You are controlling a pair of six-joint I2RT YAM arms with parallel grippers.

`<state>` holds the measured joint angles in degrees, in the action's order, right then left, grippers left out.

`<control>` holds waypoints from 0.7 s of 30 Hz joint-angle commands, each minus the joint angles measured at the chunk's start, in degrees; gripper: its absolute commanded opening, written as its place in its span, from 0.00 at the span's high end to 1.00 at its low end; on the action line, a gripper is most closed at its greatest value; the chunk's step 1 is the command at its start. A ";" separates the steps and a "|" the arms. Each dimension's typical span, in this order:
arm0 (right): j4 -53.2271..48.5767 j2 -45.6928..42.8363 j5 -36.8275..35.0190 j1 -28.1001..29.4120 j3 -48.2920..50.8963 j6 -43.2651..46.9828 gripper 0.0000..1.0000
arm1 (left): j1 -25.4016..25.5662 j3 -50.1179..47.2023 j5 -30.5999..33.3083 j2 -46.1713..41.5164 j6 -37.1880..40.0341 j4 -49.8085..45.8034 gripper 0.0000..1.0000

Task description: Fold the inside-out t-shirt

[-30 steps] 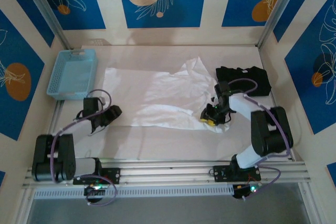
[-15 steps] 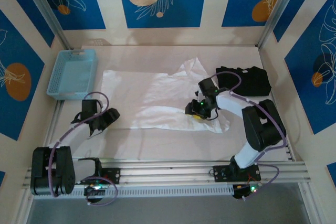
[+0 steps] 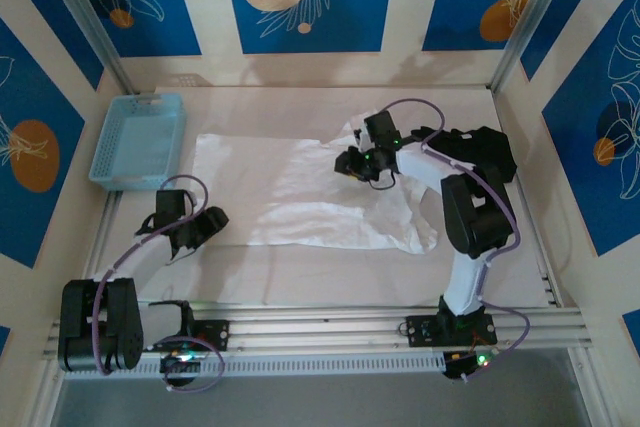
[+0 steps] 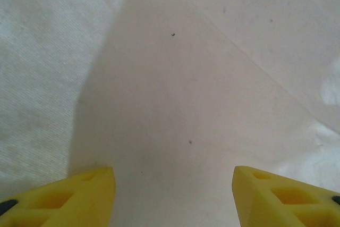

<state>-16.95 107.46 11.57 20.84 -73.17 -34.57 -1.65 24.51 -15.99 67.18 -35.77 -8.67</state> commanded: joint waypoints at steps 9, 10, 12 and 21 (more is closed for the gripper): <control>-10.79 -14.44 -6.16 -4.08 12.03 2.88 0.62 | -0.32 1.61 0.98 -2.01 0.95 -1.59 0.40; -12.40 -15.25 -6.18 -3.62 13.57 2.71 0.61 | -0.36 1.71 0.87 -1.88 1.05 -1.62 0.40; -13.36 -16.58 -5.47 -2.39 16.82 1.68 0.59 | -0.37 1.60 0.99 -1.57 1.05 -1.28 0.40; -11.11 -14.30 -5.78 0.67 19.57 -1.60 0.61 | -0.37 1.65 0.60 -0.86 1.05 -0.88 0.40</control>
<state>-28.01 91.81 6.17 20.97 -52.99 -34.81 -1.65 24.93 -15.79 66.19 -35.55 -9.06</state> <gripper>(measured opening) 0.399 0.600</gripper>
